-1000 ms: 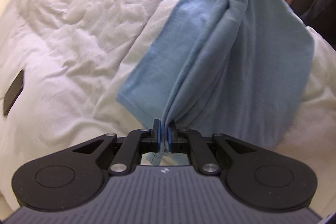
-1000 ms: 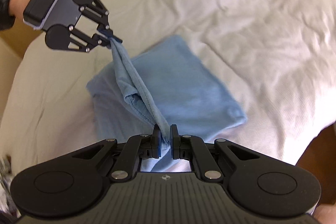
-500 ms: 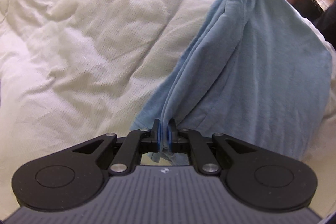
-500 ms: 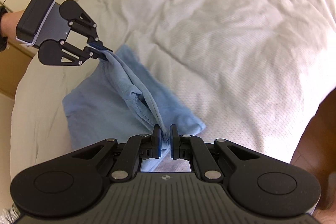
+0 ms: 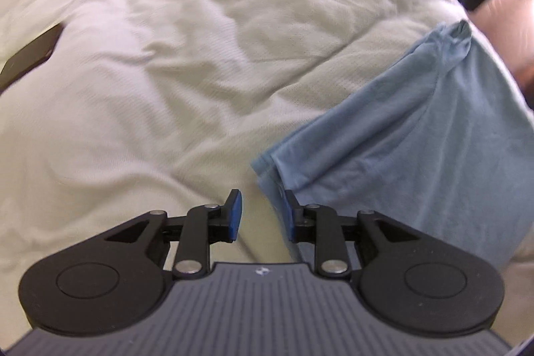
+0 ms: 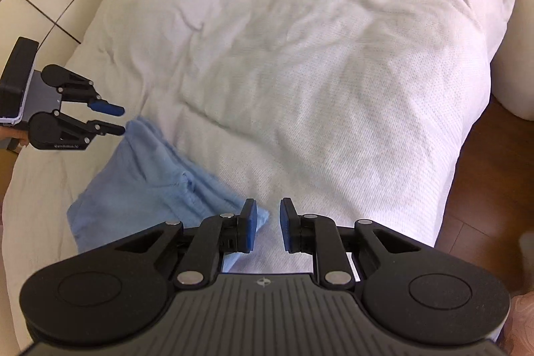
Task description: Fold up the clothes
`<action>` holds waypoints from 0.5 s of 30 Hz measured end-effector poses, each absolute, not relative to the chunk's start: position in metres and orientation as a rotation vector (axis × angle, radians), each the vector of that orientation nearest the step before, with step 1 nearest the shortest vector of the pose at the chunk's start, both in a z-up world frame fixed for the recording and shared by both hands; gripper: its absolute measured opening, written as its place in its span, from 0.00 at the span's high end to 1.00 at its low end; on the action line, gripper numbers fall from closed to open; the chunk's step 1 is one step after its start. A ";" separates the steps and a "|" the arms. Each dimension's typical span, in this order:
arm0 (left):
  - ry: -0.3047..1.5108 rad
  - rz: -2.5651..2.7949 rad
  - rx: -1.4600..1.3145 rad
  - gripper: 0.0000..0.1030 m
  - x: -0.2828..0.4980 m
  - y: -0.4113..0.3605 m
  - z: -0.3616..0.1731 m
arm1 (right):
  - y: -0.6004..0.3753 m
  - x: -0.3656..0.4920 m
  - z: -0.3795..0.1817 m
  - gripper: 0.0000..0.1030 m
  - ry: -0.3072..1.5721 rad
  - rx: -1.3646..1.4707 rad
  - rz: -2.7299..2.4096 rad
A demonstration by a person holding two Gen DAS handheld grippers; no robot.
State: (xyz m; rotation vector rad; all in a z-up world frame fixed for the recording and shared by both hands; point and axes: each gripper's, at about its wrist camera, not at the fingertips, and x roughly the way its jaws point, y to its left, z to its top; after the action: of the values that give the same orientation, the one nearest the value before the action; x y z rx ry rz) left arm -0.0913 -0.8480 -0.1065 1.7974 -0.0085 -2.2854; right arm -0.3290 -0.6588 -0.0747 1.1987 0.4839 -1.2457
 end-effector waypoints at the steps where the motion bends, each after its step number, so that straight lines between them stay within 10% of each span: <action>1: 0.017 -2.295 1.785 0.78 -0.089 -0.843 -0.106 | -0.657 -0.321 -0.071 0.80 0.502 1.166 -1.227; 15: 0.088 -2.201 1.723 0.75 -0.084 -0.829 -0.138 | -0.697 -0.282 -0.086 0.84 0.650 1.009 -1.140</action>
State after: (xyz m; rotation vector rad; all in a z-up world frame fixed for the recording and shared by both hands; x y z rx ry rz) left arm -0.0844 -0.8292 -0.1375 1.7227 0.0883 -2.2011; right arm -0.2820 -0.6971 -0.0862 1.0093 0.6505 -1.1395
